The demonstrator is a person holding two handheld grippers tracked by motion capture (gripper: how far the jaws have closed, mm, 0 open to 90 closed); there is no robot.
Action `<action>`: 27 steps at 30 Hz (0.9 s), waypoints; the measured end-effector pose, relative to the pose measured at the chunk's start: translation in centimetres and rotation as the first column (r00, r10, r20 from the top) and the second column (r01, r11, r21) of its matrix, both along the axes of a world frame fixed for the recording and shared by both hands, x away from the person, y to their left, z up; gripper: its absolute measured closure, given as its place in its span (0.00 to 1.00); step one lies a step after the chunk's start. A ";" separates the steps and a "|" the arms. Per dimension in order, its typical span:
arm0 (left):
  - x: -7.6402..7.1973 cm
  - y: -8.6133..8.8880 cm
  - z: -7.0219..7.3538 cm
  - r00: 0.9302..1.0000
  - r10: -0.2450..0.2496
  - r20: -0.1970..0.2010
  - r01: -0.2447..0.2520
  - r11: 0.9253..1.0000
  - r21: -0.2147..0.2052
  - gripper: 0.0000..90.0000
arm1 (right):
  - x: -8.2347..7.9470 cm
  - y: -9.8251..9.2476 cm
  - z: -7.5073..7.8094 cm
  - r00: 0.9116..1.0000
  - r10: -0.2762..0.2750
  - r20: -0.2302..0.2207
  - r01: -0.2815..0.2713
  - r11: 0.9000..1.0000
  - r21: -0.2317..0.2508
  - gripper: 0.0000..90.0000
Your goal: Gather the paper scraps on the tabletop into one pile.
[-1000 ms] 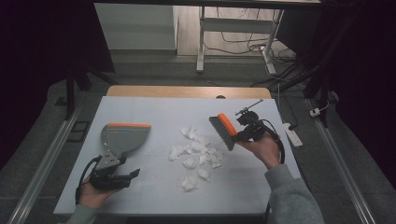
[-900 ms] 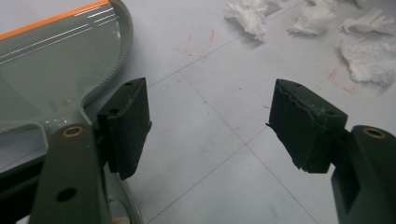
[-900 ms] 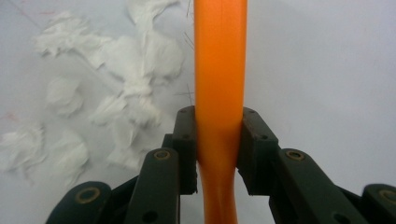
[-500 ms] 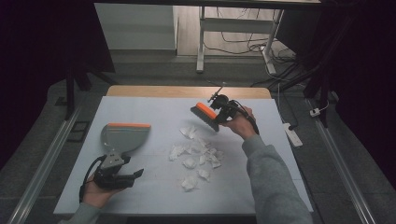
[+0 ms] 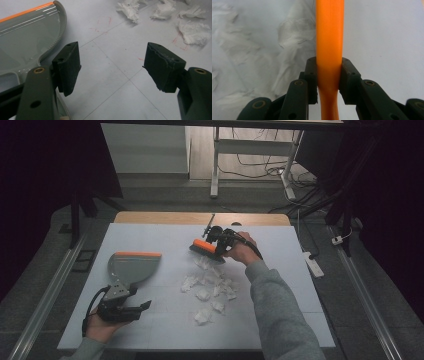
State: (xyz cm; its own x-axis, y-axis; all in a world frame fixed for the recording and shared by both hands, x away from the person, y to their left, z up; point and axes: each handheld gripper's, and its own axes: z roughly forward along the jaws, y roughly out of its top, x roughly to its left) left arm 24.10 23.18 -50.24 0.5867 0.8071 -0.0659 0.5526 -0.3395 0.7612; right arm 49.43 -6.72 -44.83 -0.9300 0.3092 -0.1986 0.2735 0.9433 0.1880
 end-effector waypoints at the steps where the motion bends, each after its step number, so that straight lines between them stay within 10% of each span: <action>1: 0.0 0.0 0.0 1.000 0.001 -0.001 -0.001 1.000 -0.003 0.33 | -0.3 0.1 0.0 1.000 0.018 0.005 -0.018 1.000 0.000 0.79; 11: -0.1 0.0 0.0 1.000 -0.002 -0.005 0.002 1.000 -0.005 0.33 | -4.1 -1.0 0.6 0.988 0.140 -0.072 -0.141 0.990 -0.006 0.79; 20: -0.1 -0.1 0.0 1.000 0.005 -0.004 -0.005 1.000 -0.003 0.33 | -4.8 -3.8 3.2 1.000 0.016 0.011 -0.018 0.986 0.167 0.79; 27: 0.0 0.0 0.0 1.000 0.010 -0.005 -0.010 1.000 -0.002 0.33 | -5.9 -4.8 4.8 0.993 -0.093 0.078 0.066 0.954 0.293 0.79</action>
State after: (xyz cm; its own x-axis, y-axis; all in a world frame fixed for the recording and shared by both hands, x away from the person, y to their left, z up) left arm 24.06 23.22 -50.27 0.5780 0.8130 -0.0704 0.5595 -0.3320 0.7594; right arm 43.57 -11.55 -40.00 -0.8823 0.4384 -0.1714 0.3149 0.8204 0.4773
